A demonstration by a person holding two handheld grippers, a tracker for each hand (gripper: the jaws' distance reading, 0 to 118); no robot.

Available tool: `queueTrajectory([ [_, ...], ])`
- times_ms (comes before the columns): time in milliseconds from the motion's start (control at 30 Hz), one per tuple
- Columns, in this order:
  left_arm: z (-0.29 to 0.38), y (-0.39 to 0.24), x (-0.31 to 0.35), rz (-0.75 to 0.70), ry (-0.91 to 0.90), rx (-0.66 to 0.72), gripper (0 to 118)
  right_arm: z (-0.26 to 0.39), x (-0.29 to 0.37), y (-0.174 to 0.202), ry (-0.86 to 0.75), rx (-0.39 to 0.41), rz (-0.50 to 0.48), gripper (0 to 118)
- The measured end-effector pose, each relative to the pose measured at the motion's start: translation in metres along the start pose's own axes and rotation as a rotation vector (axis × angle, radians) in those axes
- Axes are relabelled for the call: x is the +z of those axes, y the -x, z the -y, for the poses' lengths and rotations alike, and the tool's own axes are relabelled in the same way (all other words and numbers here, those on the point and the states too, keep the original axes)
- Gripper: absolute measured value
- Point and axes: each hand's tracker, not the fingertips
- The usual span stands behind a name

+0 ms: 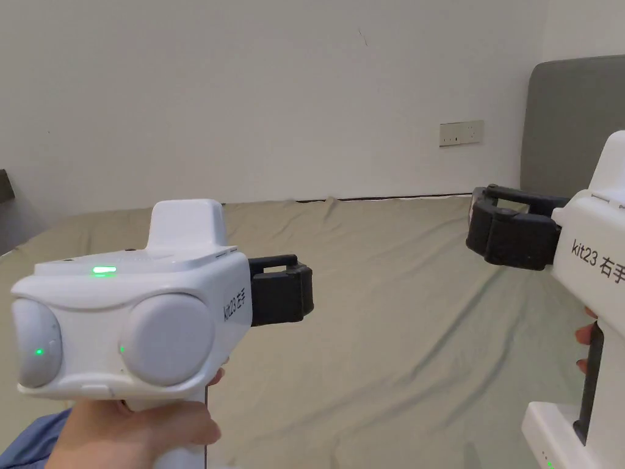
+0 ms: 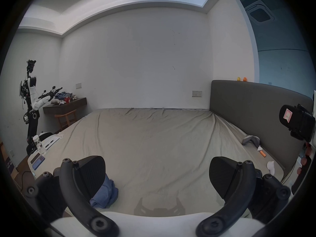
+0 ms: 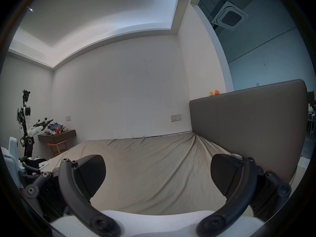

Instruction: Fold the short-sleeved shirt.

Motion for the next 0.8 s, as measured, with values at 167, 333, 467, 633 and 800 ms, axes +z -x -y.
queueTrajectory([
  [167,0.002,0.004,-0.005,0.002,0.014,-0.004,118,0.008,-0.007,0.004,0.021,0.021,-0.012,118],
  [333,0.005,0.006,-0.006,0.039,0.032,0.018,118,0.020,-0.014,0.009,0.017,0.095,0.006,118],
  [467,0.004,0.002,-0.005,0.015,0.025,-0.011,118,0.023,-0.017,0.008,0.037,0.073,-0.029,118],
  [633,0.002,0.006,-0.004,0.049,0.017,0.020,118,0.021,-0.021,0.007,0.032,0.062,-0.014,118],
  [800,0.003,0.006,-0.007,0.038,0.034,0.019,118,0.023,-0.024,0.005,0.038,0.062,-0.025,118],
])
